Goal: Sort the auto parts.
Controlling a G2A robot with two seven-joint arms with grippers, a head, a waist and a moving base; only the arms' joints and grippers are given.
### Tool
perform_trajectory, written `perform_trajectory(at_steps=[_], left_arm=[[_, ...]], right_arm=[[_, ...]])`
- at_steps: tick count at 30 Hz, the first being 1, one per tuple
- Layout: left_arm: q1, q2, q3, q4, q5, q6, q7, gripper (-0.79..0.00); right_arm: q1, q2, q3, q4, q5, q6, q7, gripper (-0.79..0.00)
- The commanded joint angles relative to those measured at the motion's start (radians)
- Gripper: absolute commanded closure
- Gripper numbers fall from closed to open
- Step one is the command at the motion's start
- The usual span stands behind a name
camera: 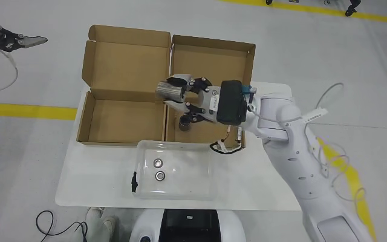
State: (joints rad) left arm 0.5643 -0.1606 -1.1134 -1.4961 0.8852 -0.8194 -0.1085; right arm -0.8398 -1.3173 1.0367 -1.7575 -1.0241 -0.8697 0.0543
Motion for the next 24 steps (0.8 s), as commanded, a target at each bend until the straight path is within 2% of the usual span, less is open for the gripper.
perform_trajectory(at_steps=[1,15,24], left_arm=[[0.0,0.0,0.0,0.0,0.0,0.0,0.0,-0.785],[0.0,0.0,0.0,0.0,0.0,0.0,0.0,-0.785],[0.0,0.0,0.0,0.0,0.0,0.0,0.0,-0.785]], right_arm=[[0.011,0.001,0.014,-0.019,0.004,0.008,0.006,0.0],[0.035,0.005,0.048,-0.091,0.003,0.042,0.002,0.0],[0.023,0.011,0.061,-0.13,-0.053,0.029,-0.016,0.0]])
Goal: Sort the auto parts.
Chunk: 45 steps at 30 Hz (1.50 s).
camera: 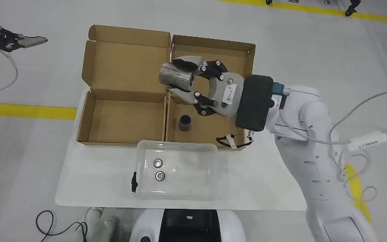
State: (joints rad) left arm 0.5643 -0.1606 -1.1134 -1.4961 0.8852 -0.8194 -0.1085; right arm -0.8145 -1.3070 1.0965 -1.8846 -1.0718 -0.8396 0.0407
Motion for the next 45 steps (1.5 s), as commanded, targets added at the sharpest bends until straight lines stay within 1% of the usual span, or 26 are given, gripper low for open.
perform_trajectory(at_steps=[1,7,12,17,23,27,34,45], left_arm=[[0.0,0.0,0.0,0.0,0.0,0.0,0.0,-0.785],[0.0,0.0,0.0,0.0,0.0,0.0,0.0,-0.785],[0.0,0.0,0.0,0.0,0.0,0.0,0.0,-0.785],[0.0,0.0,0.0,0.0,0.0,0.0,0.0,-0.785],[0.0,0.0,0.0,0.0,0.0,0.0,0.0,-0.785],[0.0,0.0,0.0,0.0,0.0,0.0,0.0,-0.785],[0.0,0.0,0.0,0.0,0.0,0.0,0.0,-0.785],[0.0,0.0,0.0,0.0,0.0,0.0,0.0,-0.785]], right_arm=[[-0.006,0.001,0.003,-0.005,-0.01,-0.002,-0.006,0.0],[-0.015,0.005,-0.01,0.004,-0.047,-0.037,-0.004,0.0],[-0.028,0.007,-0.028,0.038,-0.064,-0.059,-0.015,0.0],[-0.064,0.011,-0.038,0.093,-0.065,-0.073,-0.029,0.0],[-0.111,0.018,-0.054,0.16,-0.054,-0.08,0.027,0.0],[-0.133,0.021,-0.075,0.202,-0.035,-0.071,0.103,0.0],[-0.161,0.023,-0.114,0.244,-0.005,0.025,0.283,0.0],[-0.19,0.04,-0.09,0.321,0.056,0.137,0.536,0.0]])
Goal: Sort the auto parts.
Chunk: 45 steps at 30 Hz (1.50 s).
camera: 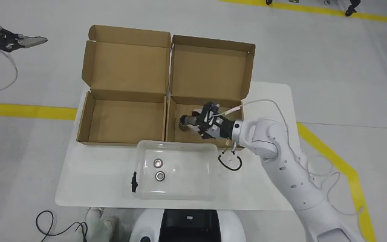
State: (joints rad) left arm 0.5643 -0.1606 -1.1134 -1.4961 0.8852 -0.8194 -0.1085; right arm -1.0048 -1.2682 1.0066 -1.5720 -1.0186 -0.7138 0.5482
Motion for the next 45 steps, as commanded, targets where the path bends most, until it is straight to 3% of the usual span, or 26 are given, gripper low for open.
perform_trajectory(at_steps=[1,16,28,35,42,44,45], left_arm=[[0.0,0.0,0.0,0.0,0.0,0.0,0.0,-0.785],[0.0,0.0,0.0,0.0,0.0,0.0,0.0,-0.785],[0.0,0.0,0.0,0.0,0.0,0.0,0.0,-0.785],[0.0,0.0,0.0,0.0,0.0,0.0,0.0,-0.785],[0.0,0.0,0.0,0.0,0.0,0.0,0.0,-0.785],[0.0,0.0,0.0,0.0,0.0,0.0,0.0,-0.785],[0.0,0.0,0.0,0.0,0.0,0.0,0.0,-0.785]], right_arm=[[0.001,0.002,0.0,0.012,0.004,0.026,0.051,0.0],[0.127,-0.028,-0.105,0.196,0.039,0.2,0.239,0.0],[0.258,-0.082,-0.237,0.338,0.046,0.284,0.335,0.0],[0.292,-0.105,-0.279,0.398,0.059,0.296,0.333,-0.003],[0.324,-0.127,-0.313,0.457,0.067,0.298,0.346,-0.139],[0.334,-0.134,-0.325,0.471,0.066,0.302,0.35,-0.194],[0.336,-0.136,-0.328,0.474,0.066,0.303,0.35,-0.265]])
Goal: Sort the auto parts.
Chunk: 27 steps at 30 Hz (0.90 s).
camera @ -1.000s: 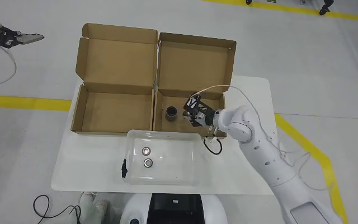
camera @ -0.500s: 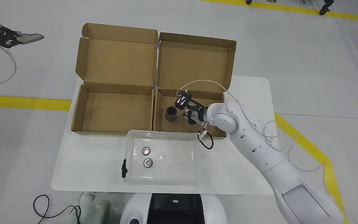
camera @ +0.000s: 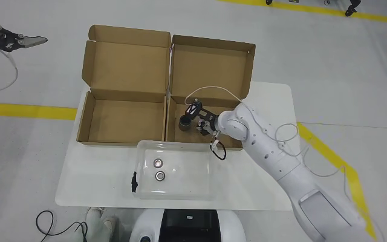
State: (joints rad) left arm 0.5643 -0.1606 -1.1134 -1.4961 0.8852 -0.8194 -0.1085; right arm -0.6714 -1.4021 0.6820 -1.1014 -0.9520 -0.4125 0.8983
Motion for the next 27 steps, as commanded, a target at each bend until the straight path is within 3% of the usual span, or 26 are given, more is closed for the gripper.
perform_trajectory(at_steps=[1,5,14,27], left_arm=[[0.0,0.0,0.0,0.0,0.0,0.0,0.0,-0.785],[0.0,0.0,0.0,0.0,0.0,0.0,0.0,-0.785],[0.0,0.0,0.0,0.0,0.0,0.0,0.0,-0.785],[0.0,0.0,0.0,0.0,0.0,0.0,0.0,-0.785]], right_arm=[[0.006,-0.005,-0.007,0.01,0.0,0.003,0.0,-0.329],[0.011,-0.011,-0.012,0.024,-0.003,0.008,-0.004,-0.594],[-0.01,-0.001,0.017,-0.044,-0.034,0.015,-0.023,-0.57],[-0.154,0.062,0.147,-0.444,-0.117,-0.03,-0.029,-0.539]])
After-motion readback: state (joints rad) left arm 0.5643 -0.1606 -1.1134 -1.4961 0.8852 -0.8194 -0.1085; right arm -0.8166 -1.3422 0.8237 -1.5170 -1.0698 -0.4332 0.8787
